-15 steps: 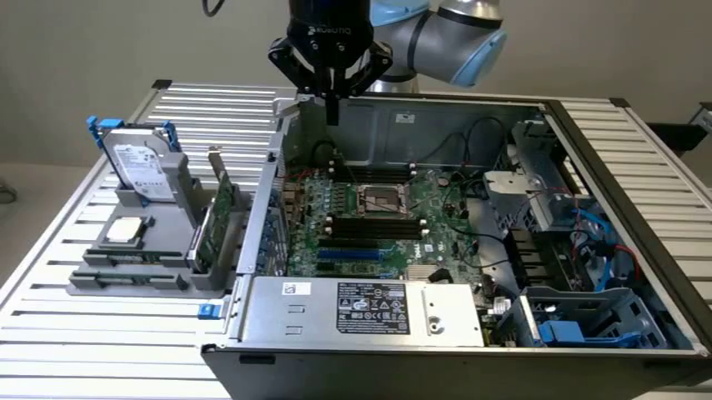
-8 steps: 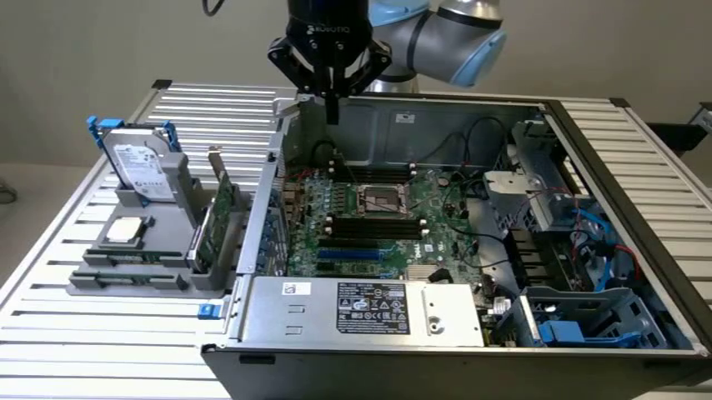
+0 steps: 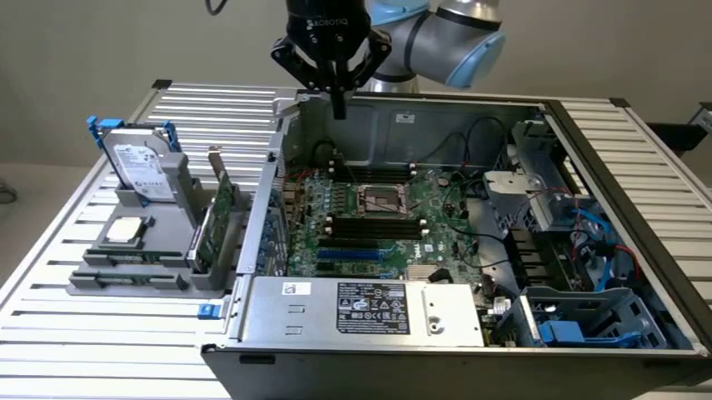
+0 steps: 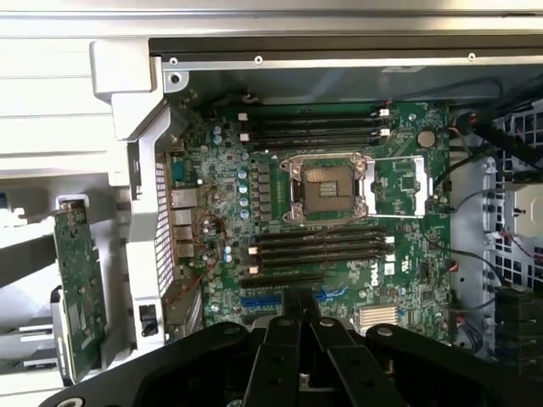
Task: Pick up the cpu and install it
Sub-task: 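Reach for the cpu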
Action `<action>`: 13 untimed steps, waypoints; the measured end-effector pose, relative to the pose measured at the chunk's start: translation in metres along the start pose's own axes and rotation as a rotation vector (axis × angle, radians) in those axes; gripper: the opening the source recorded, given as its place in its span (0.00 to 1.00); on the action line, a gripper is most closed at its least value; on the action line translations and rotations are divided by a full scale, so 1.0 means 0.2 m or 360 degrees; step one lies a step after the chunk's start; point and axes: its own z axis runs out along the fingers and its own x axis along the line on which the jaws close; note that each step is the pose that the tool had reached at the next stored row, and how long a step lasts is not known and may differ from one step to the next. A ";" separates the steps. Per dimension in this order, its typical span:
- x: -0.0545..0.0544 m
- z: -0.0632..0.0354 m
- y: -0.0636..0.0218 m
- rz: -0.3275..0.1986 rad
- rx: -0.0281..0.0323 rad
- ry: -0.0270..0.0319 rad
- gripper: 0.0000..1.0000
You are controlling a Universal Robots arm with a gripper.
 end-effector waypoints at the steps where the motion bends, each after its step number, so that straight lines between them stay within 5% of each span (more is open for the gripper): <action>1: 0.00 0.000 0.004 -0.0001 0.00040 -0.00102 0.11; 3: 0.00 0.003 0.004 -0.0001 0.00024 -0.00040 0.11; 5: 0.01 0.004 0.004 0.0000 -0.00006 0.00206 0.11; 7: 0.01 0.003 0.004 0.0001 -0.00016 0.00341 0.11; 13: 0.12 -0.012 0.002 0.0001 -0.00024 0.00355 0.11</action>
